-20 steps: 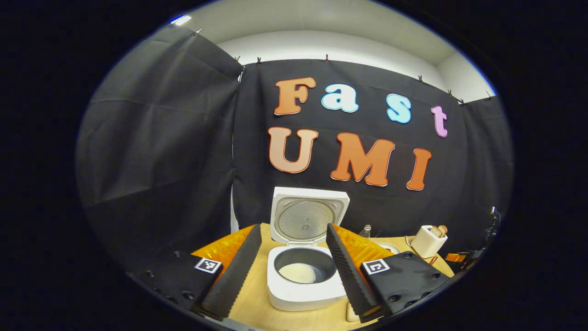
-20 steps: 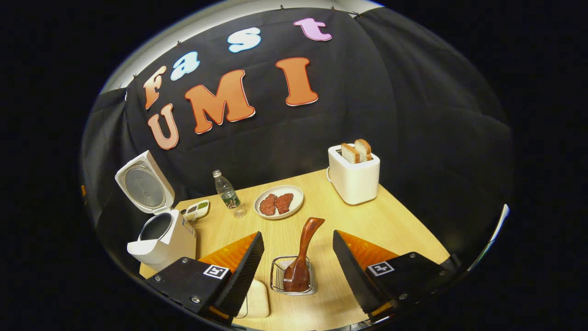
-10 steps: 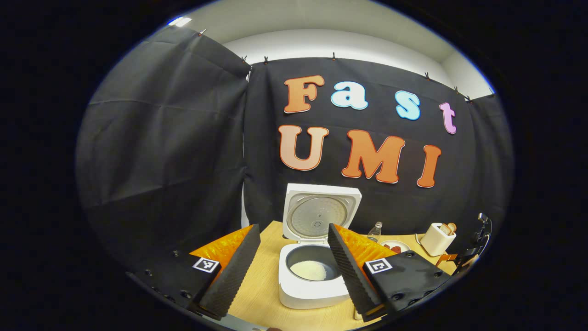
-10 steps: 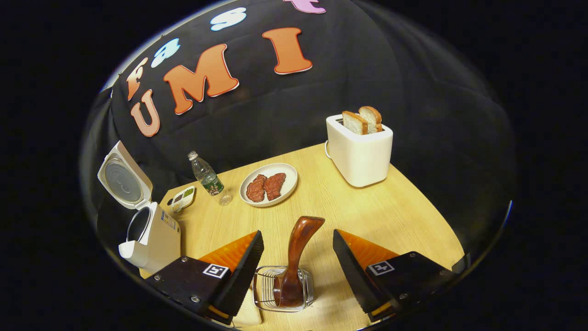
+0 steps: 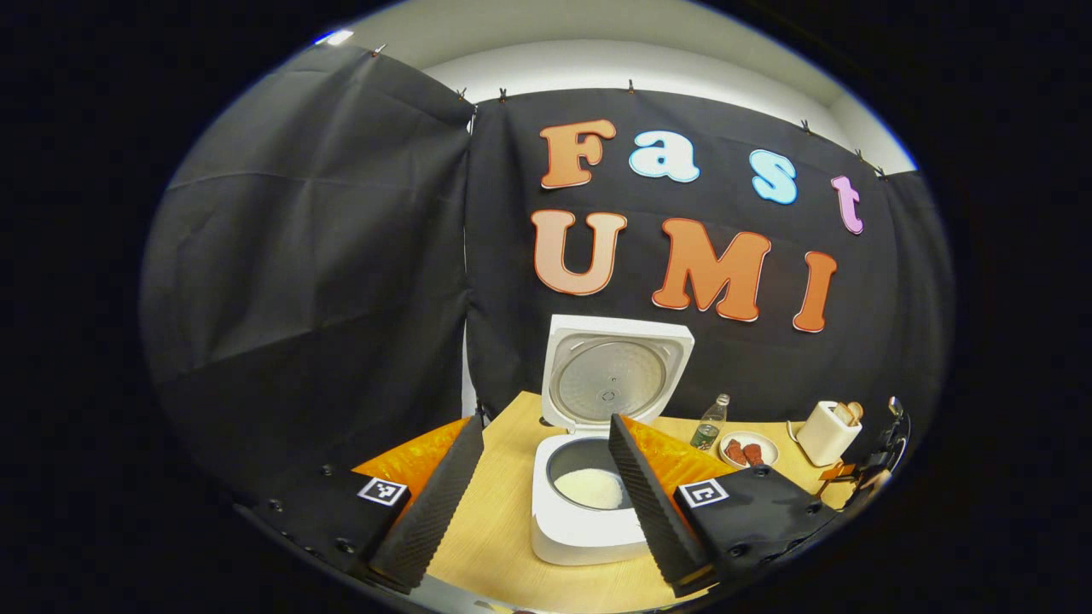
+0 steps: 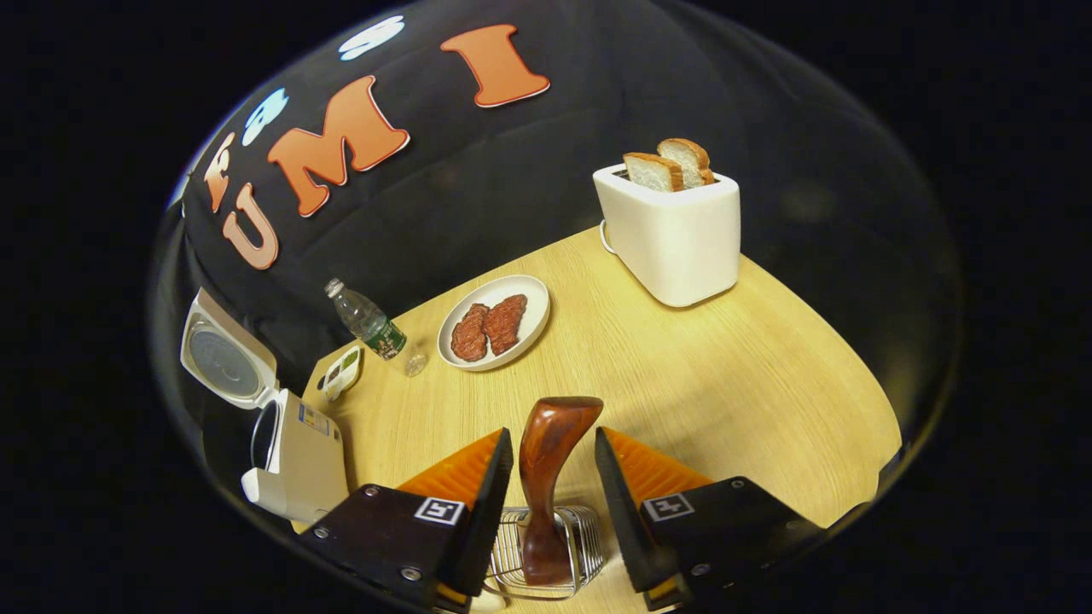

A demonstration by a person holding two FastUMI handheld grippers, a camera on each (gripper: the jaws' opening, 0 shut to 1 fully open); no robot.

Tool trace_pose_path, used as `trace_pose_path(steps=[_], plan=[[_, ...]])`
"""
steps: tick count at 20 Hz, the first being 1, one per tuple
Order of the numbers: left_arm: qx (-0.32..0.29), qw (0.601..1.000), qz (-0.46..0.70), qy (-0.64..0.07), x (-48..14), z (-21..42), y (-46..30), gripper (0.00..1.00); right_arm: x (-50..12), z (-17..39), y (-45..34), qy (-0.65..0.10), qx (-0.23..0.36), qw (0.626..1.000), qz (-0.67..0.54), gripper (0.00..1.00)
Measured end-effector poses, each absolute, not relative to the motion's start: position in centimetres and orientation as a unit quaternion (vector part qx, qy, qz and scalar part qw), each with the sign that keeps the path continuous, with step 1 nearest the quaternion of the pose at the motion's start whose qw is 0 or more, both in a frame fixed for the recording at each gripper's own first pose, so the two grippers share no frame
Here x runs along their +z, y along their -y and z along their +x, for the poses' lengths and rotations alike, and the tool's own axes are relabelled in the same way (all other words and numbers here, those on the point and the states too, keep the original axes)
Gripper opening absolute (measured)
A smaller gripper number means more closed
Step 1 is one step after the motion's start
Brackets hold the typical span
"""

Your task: Close the left gripper, press the button to open the rice cooker; take a wooden spoon from the chopstick holder with the right hand, scoop a spoonful of rice and pour it into the rice cooker, then put the wooden spoon back into the chopstick holder.

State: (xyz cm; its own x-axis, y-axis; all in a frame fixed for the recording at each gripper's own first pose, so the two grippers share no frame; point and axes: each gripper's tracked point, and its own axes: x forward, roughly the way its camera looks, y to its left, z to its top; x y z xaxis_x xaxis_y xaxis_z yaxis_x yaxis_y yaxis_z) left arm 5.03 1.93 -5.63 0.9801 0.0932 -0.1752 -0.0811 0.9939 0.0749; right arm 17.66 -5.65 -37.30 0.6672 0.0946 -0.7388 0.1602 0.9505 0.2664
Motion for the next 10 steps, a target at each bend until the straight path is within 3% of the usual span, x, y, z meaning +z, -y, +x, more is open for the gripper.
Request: trace_pose_path(steps=[1, 2, 3, 5, 10], plan=[[0.046, 0.994, 0.034, -0.093, -5.9, 5.1, -2.1, 1.00, -37.2, 17.8, 5.6, -0.405, -0.018, 0.899, 0.167, 0.47], [0.048, 0.994, 0.035, -0.095, -5.9, 5.2, -2.1, 1.00, -36.9, 17.8, 5.3, -0.402, -0.015, 0.898, 0.178, 0.49], [0.048, 0.994, 0.034, -0.095, -6.1, 5.2, -2.1, 1.00, -36.3, 17.6, 5.3, -0.400, -0.013, 0.897, 0.186, 0.39], [0.045, 0.994, 0.032, -0.093, -5.9, 5.4, -1.8, 1.00, -35.7, 16.9, 4.8, -0.397, -0.001, 0.897, 0.197, 0.30], [0.030, 0.995, 0.029, -0.090, -5.7, 6.3, -1.0, 1.00, -34.1, 15.0, 4.4, -0.389, 0.004, 0.899, 0.201, 0.22]])
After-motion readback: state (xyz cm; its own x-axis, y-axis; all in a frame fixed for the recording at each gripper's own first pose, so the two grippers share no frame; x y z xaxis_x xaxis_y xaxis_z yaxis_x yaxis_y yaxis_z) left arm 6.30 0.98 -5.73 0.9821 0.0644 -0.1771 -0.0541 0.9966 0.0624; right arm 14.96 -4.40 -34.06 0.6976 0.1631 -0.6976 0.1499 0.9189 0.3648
